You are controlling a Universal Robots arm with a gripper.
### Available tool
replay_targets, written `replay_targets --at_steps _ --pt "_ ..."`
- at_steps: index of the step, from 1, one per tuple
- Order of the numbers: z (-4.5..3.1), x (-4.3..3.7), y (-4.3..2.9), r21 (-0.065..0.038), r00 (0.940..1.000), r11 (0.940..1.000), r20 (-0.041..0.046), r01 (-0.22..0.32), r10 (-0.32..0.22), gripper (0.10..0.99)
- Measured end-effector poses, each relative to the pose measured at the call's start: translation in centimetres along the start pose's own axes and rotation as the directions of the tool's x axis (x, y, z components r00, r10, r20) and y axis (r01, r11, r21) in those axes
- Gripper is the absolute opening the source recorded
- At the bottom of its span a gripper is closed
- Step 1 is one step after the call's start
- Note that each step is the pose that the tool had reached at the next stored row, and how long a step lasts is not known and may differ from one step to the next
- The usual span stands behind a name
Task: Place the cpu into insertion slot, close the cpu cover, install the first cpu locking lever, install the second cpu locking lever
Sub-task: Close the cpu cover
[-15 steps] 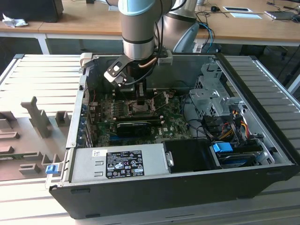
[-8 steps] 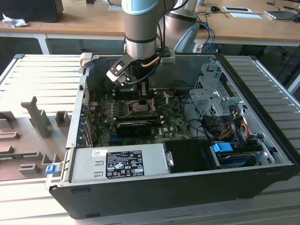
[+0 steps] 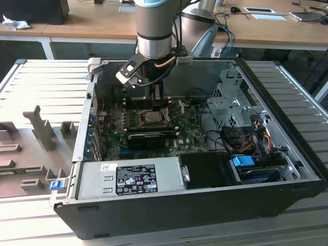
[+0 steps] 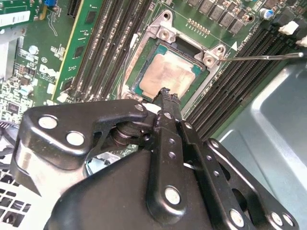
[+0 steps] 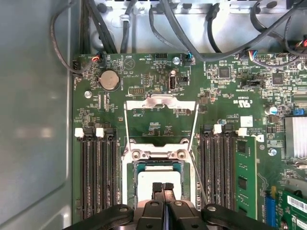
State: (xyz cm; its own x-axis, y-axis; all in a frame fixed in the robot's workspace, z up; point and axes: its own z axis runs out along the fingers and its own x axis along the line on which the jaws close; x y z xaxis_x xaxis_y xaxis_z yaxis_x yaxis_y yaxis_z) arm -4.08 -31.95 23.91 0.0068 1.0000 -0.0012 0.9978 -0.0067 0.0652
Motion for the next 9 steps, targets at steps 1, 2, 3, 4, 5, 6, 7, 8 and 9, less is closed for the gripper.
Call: replay_targets --at_steps 1,2,3,4,5,6,7,8,9 --pt "-0.23 0.0 0.02 0.0 1.0 1.0 0.0 0.0 0.0 0.106" --pt "-0.43 0.0 0.03 0.0 1.0 1.0 0.0 0.0 0.0 0.106" --pt "-0.8 0.0 0.05 0.0 1.0 1.0 0.0 0.0 0.0 0.106" --pt "-1.04 0.0 0.07 0.0 1.0 1.0 0.0 0.0 0.0 0.106" --pt "-1.23 0.0 0.08 0.0 1.0 1.0 0.0 0.0 0.0 0.106" --pt "-1.55 0.0 0.1 0.0 1.0 1.0 0.0001 0.0 0.0 0.106" --pt "-1.57 0.02 0.1 0.0 1.0 1.0 -0.0001 0.0 0.0 0.106" --pt "-1.57 0.03 0.14 0.0 1.0 1.0 0.0 0.0 0.0 0.106" --pt "-1.56 0.03 0.27 0.0 1.0 1.0 0.0001 0.0 0.0 0.106"
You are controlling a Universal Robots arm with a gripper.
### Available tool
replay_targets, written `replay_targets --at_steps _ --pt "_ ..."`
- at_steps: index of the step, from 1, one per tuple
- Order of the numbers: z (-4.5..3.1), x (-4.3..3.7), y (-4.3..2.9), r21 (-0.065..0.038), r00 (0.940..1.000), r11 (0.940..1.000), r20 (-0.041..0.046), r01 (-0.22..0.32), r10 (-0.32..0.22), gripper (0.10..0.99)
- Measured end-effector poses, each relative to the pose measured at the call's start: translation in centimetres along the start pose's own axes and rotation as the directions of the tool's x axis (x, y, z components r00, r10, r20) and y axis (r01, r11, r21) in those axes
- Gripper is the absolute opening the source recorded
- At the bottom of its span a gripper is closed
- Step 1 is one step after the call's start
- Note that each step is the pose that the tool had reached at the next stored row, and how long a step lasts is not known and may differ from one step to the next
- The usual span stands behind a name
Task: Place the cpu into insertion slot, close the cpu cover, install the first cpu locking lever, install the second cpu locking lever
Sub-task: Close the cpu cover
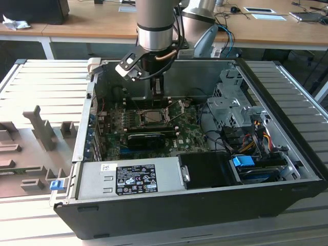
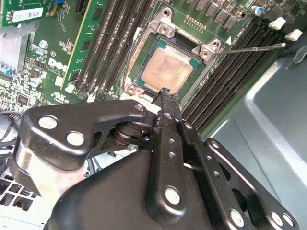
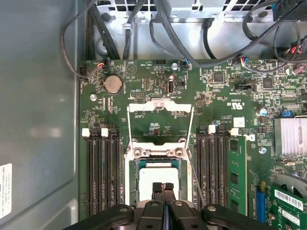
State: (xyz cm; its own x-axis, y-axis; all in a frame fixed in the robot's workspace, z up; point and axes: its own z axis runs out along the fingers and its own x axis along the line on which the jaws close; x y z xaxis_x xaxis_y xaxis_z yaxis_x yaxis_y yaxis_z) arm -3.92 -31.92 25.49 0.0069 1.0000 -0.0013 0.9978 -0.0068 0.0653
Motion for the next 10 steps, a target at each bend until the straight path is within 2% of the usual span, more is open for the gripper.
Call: replay_targets --at_steps 6,10 --pt "-0.81 0.04 0.2 0.0 1.0 1.0 -0.0002 0.0 0.0 0.106" --pt "-0.85 0.04 1.14 0.0 1.0 1.0 -0.0002 0.0 0.0 0.106"
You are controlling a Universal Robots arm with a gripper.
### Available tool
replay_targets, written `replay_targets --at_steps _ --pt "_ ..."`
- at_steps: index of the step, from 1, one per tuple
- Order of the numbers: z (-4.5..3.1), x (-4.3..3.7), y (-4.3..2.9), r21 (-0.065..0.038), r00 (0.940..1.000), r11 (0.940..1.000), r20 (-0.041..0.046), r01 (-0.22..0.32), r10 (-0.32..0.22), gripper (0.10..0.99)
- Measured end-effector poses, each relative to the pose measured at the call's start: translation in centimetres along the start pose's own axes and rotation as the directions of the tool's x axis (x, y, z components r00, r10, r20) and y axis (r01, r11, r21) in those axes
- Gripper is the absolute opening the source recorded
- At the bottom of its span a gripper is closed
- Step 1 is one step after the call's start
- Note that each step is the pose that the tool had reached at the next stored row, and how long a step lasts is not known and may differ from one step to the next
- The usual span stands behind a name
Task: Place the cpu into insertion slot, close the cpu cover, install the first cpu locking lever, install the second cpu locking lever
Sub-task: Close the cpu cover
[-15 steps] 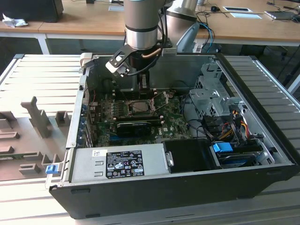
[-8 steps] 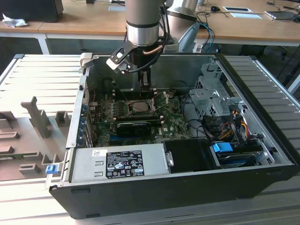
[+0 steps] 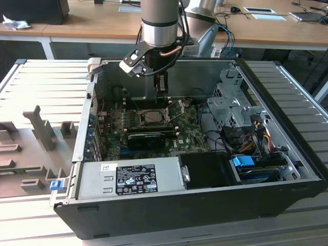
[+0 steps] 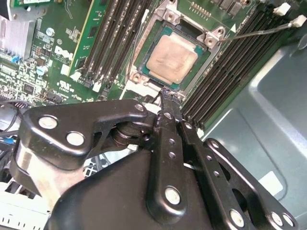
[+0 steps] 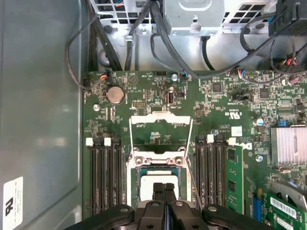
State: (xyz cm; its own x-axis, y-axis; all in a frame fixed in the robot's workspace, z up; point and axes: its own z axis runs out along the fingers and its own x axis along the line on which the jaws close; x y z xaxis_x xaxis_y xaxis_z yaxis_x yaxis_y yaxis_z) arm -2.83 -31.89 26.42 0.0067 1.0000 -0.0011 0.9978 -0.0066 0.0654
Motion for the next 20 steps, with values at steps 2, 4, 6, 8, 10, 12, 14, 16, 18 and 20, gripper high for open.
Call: replay_targets --at_steps 2,4,6,8,10,12,14,16,18,20 --pt "-0.31 0.01 0.07 0.0 1.0 1.0 0.0001 0.0 0.0 0.106" --pt "-0.57 0.02 0.1 0.0 1.0 1.0 0.0001 0.0 0.0 0.106" --pt "-0.68 0.02 0.16 0.0 1.0 1.0 0.0001 0.0 0.0 0.106" --pt "-0.71 0.03 0.41 0.0 1.0 1.0 -0.0001 0.0 0.0 0.106" --pt "-0.72 0.03 0.65 0.0 1.0 1.0 0.0001 0.0 0.0 0.106" --pt "-0.84 0.03 0.86 0.0 1.0 1.0 0.0003 0.0 0.0 0.106" --pt "-1.19 0.04 0.93 0.0 1.0 1.0 0.0001 0.0 0.0 0.106" --pt "-1.24 0.06 1.2 0.0 1.0 1.0 -0.0001 0.0 0.0 0.106" --pt "-1.25 0.06 1.49 0.0 1.0 1.0 0.0001 0.0 0.0 0.106" --pt "-1.24 0.06 1.91 0.0 1.0 1.0 0.0001 0.0 0.0 0.106"
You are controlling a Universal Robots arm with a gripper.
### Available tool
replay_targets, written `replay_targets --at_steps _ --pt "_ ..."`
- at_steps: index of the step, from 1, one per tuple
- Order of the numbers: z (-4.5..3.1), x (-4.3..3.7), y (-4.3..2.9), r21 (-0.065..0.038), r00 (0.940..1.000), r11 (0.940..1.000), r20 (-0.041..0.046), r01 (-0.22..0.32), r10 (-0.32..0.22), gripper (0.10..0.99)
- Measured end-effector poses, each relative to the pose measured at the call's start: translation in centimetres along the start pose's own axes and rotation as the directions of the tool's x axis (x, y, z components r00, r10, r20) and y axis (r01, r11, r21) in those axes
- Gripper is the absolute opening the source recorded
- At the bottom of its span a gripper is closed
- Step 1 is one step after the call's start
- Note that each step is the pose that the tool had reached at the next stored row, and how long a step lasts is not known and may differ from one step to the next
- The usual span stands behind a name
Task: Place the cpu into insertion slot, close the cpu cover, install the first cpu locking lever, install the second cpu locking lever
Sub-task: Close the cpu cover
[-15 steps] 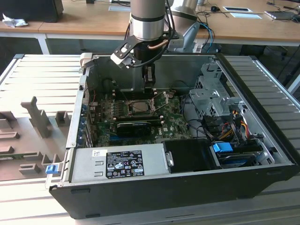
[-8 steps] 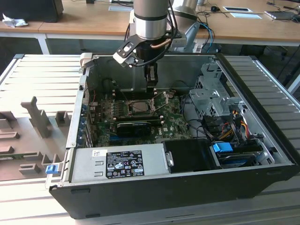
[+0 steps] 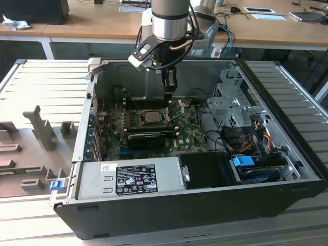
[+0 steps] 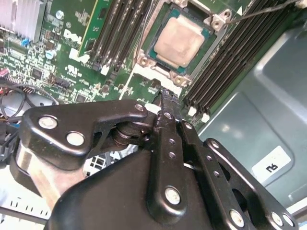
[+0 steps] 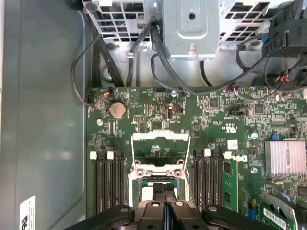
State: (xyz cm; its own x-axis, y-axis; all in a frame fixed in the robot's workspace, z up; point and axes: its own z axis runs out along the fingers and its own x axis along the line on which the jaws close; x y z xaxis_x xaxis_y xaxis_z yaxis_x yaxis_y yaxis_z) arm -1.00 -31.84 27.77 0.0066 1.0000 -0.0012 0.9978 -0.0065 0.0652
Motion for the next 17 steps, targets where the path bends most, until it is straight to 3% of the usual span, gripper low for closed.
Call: replay_targets --at_steps 5,17 --pt "0.07 0.02 1.14 0.0 1.0 1.0 0.0 0.0 0.0 0.106" --pt "0.2 0.09 3.14 0.0 1.0 1.0 -0.0001 0.0 0.0 0.106"
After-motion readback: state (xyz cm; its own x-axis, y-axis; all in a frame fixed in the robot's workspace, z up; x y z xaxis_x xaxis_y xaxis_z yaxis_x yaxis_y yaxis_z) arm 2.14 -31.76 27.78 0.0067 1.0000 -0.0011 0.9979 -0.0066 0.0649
